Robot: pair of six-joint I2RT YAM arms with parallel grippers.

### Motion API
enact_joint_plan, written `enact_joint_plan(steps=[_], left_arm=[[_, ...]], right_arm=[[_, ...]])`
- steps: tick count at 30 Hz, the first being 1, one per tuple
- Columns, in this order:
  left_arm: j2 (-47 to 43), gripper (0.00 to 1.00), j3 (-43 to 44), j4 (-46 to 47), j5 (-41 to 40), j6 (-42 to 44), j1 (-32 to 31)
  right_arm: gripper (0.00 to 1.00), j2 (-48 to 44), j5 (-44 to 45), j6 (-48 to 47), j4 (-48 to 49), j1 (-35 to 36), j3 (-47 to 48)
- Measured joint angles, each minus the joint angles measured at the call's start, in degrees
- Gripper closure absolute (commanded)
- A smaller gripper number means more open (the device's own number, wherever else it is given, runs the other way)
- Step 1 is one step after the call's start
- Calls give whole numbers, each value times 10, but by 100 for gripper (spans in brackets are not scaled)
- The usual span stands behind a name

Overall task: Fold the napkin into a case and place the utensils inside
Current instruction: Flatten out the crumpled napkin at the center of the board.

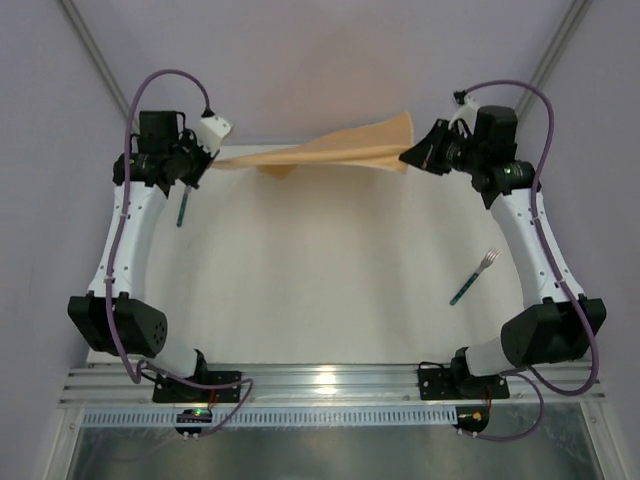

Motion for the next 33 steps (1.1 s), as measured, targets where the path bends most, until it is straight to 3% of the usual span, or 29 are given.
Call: enact_joint_plan(steps=[8,13,16,19,22,29,33], left_arm=[[-147,100,-319,-43,76,110,-6],[-238,100,-433,-123,119,166,-10],[-273,100,-453,-195,126,190,-10],[-294,100,-428,-246,131,193,-10],[-294,100,-332,-267,140,175,-11],[-267,100,-77,-274,100,54,-12],[-241,100,-2,-250,56,3,-12]], right_arm=[[96,-144,53,-37,-1,15,-428],[96,-210,67,-21,-8,23,-577],[96,-275,79,-4,-28,40,-620],[96,-328,88,4,-49,48,-619],[96,-373,99,10,-100,49,-575],[96,-393,112,0,-187,50,-336],[96,-352,101,-11,-191,51,-217]])
